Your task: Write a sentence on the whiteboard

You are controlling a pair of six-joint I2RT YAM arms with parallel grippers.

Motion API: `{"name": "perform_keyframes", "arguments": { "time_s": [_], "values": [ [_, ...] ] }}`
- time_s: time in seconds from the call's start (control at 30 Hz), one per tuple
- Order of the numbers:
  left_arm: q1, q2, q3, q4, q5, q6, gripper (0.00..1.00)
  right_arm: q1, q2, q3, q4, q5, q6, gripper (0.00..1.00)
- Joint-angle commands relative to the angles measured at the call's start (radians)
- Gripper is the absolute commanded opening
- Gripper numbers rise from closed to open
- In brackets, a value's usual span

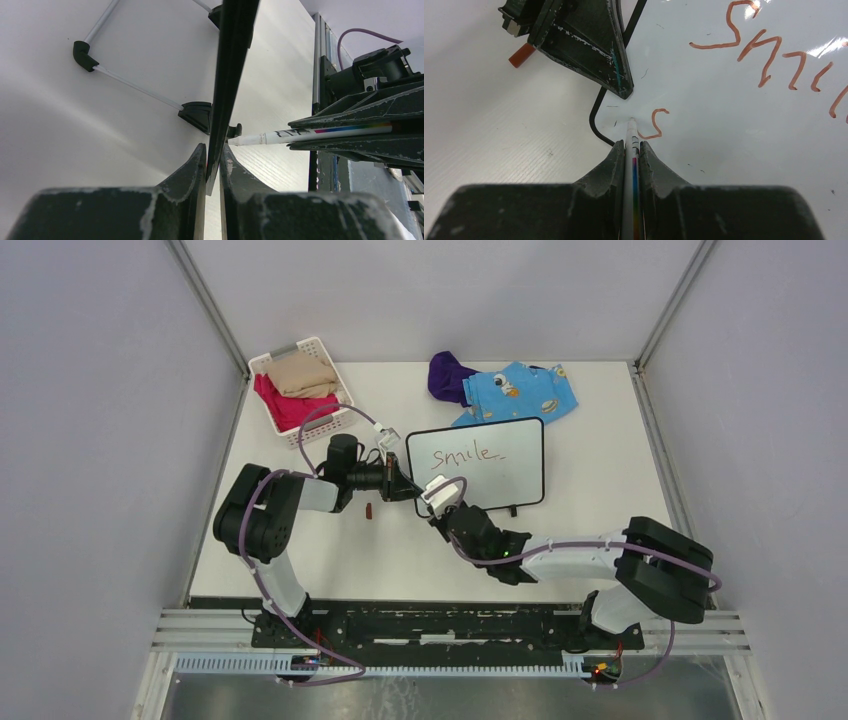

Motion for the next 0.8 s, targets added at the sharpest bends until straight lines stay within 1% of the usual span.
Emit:
{"name": "perform_keyframes", "arguments": {
  "time_s": [0.0, 0.17, 0.33, 0.77],
  "values": [
    [-0.005, 0.007, 0.011, -0.051, -0.108, 0.06, 0.02, -0.003, -0.007, 0.045, 0.029, -0.01, -0.001, 0.0],
    [-0.004, 0.008, 0.01, -0.051, -0.109, 0.06, 0.02, -0.002, -0.102, -0.01, 0.023, -0.016, 0.018, 0.0],
    [-0.003, 0.011, 0.013, -0.061, -0.111, 0.065, 0.02, -0.013, -0.171, -0.024, 0.013, 0.034, -0.009, 0.0],
    [-0.005, 0.009, 0.013, -0.061, -0.111, 0.064, 0.02, -0.058, -0.14, -0.03, 0.036, 0.041, -0.009, 0.0]
  ]
}}
